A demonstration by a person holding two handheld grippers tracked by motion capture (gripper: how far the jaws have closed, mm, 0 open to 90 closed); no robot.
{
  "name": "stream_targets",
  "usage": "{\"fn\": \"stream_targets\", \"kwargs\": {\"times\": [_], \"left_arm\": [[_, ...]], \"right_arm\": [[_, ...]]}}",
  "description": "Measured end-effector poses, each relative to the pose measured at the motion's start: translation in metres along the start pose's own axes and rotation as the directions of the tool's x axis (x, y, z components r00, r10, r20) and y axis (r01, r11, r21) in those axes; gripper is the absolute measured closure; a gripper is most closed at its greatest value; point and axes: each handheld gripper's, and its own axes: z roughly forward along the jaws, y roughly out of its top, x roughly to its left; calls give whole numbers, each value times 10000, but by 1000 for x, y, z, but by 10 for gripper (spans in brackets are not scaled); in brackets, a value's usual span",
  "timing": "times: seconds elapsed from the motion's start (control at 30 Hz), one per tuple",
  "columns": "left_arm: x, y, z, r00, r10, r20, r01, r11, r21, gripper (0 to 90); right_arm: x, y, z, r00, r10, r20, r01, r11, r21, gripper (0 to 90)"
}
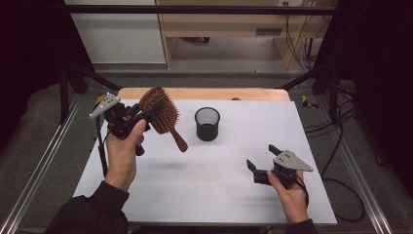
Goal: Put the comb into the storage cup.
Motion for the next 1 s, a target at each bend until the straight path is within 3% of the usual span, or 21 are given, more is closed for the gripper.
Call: {"fn": "stream_targets", "kwargs": {"times": [0.23,0.5,1.0], "left_arm": [[-1,8,10,10000,-65,49,66,9998,-195,516],[12,15,14,9994,-321,102,325,9982,-504,516],[10,19,21,9994,-251,241,255,9996,-154,515]], "right_arm": [[1,0,1,10000,-35,-7,35,10000,55,64],[3,0,4,10000,1,-94,0,9999,135,77],[2,2,1,10000,-38,11,38,10000,-17,70]]}}
